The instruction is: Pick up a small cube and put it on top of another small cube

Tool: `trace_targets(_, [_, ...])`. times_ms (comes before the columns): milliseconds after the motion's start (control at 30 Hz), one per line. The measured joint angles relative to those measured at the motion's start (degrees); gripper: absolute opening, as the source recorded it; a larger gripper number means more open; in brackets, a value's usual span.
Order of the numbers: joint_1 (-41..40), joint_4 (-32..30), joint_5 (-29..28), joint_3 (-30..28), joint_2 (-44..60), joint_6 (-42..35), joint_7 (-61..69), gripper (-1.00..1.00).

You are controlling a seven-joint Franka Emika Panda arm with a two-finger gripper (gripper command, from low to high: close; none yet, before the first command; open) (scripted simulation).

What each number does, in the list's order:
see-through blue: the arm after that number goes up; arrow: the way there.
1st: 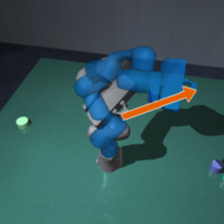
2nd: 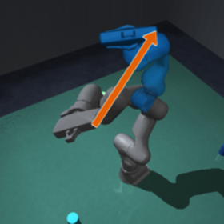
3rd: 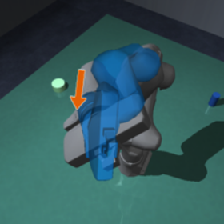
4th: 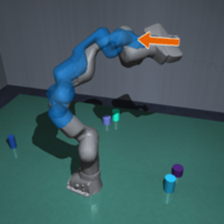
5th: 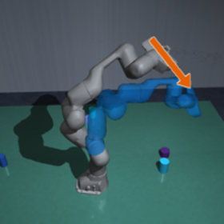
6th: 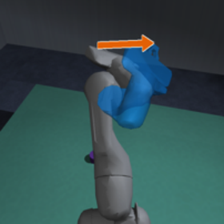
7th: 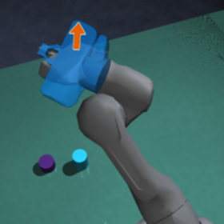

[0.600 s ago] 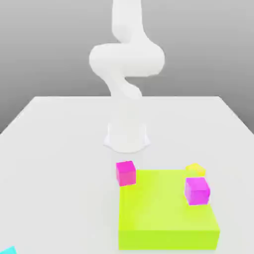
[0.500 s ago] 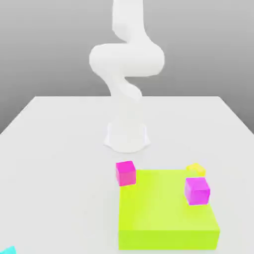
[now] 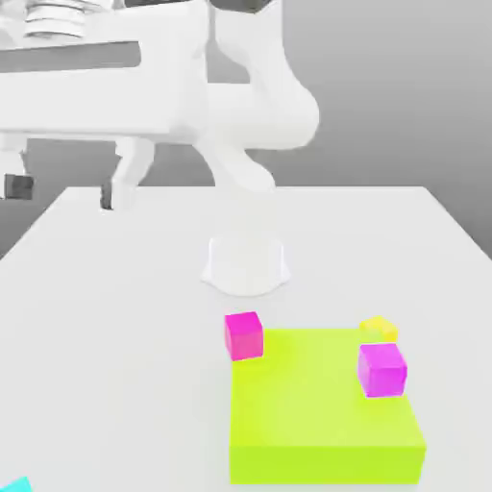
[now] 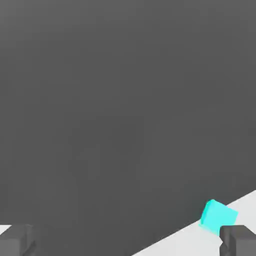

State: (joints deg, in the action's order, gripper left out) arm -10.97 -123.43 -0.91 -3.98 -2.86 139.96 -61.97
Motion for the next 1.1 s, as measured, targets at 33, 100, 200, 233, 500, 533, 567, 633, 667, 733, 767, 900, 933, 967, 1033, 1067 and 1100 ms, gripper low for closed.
trace_targets(33, [-0.6, 0.4, 0.2, -0.3, 2.1, 0.4, -0.6, 0.00])
trace_targets(100, [-1.7, 1.2, 0.8, -0.7, 6.2, 1.2, -1.7, 0.00])
trace_targets(200, [-2.8, 2.4, 1.9, -1.4, 12.5, 2.3, -3.2, 0.00])
trace_targets(233, [-3.2, 2.8, 2.3, -1.7, 14.6, 2.7, -3.7, 0.00])
trace_targets(500, [-6.6, 5.7, 6.3, -3.0, 29.3, 5.4, -6.3, 0.00])
trace_targets(533, [-7.1, 6.4, 6.9, -2.7, 32.3, 7.0, -6.3, 0.00])
trace_targets(567, [-7.6, 7.0, 7.4, -2.4, 35.0, 8.6, -6.1, 0.00])
trace_targets(633, [-8.1, 8.0, 8.1, -1.9, 39.0, 11.4, -5.8, -1.00])
trace_targets(667, [-8.1, 8.0, 8.1, -1.9, 39.0, 11.4, -5.8, -1.00])
trace_targets(733, [-8.1, 8.0, 8.1, -1.8, 39.0, 11.4, -5.8, -1.00])
trace_targets(767, [-8.1, 8.0, 8.1, -1.8, 39.0, 11.5, -5.8, -1.00])
trace_targets(900, [-7.9, 7.7, 8.1, -2.1, 37.9, 10.5, -5.9, -1.00])
trace_targets(933, [-7.8, 7.3, 7.8, -2.4, 36.2, 9.2, -6.1, -1.00])
trace_targets(967, [-7.5, 6.8, 7.5, -2.7, 34.3, 7.8, -6.3, -1.00])
trace_targets(1033, [-5.7, 4.4, 8.1, -1.7, 30.3, 6.4, -8.3, -1.00])
trace_targets(1067, [-4.3, 2.7, 8.8, -0.7, 28.5, 6.3, -9.8, -1.00])
trace_targets(1100, [-2.9, 1.1, 9.6, 0.3, 26.8, 6.4, -11.4, -1.00])
